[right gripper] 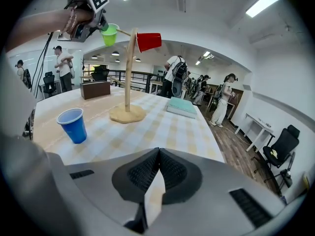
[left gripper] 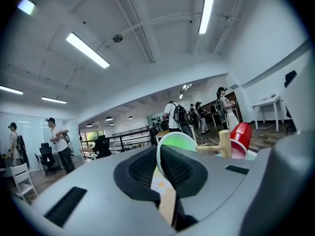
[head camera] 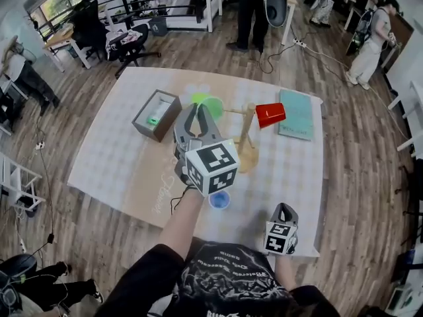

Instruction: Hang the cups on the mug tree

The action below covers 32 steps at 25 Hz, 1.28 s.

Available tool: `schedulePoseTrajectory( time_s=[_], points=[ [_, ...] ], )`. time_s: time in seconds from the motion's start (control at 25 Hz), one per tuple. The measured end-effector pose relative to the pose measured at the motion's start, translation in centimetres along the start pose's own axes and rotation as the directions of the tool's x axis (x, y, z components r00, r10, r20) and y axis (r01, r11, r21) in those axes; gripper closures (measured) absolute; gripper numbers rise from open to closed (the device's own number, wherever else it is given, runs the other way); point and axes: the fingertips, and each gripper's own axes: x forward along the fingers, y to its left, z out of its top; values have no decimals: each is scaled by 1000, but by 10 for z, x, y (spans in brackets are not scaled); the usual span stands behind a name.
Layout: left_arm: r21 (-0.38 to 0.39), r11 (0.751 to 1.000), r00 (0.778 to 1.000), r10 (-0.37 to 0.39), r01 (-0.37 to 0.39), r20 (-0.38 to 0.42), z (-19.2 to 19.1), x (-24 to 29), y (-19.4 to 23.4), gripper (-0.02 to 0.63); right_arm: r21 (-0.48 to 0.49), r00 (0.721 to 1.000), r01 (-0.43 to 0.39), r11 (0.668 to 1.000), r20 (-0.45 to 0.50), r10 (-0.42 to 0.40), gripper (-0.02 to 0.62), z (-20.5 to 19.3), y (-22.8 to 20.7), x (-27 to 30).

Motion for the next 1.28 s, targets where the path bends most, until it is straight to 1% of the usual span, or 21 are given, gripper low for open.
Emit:
schedulePoseTrajectory(
  time_s=[0.12,0.28,0.36,0.56,0.8,1.04,1.28],
  points=[
    [39,999,1000,9,-9,19,4,-3,-5,566,-3,1000,0,1000,2,0,586,1,-1,1],
    [126,991,998,30,-37,61,11,-9,-12,566,-3,1000,-6,1000,2,6,586,2,0,1],
    [154,987,997,28,-39,67,11,-10,-18,565,-6,1000,-11,1000,0,11,586,1,1,2],
    [156,987,998,12,-21,56,6,-14,-29,560,-3,1000,-17,1000,3,17,586,2,3,0],
    [213,977,998,-3,-10,61,5,-17,-43,552,-18,1000,-15,1000,9,15,586,3,1,0],
    [243,970,998,-24,10,54,-2,-19,-58,546,-14,1000,-19,1000,-1,19,586,-1,1,0],
    [270,963,997,-28,9,65,0,-21,-63,543,-22,1000,-20,1000,-4,20,586,-1,1,1]
  ],
)
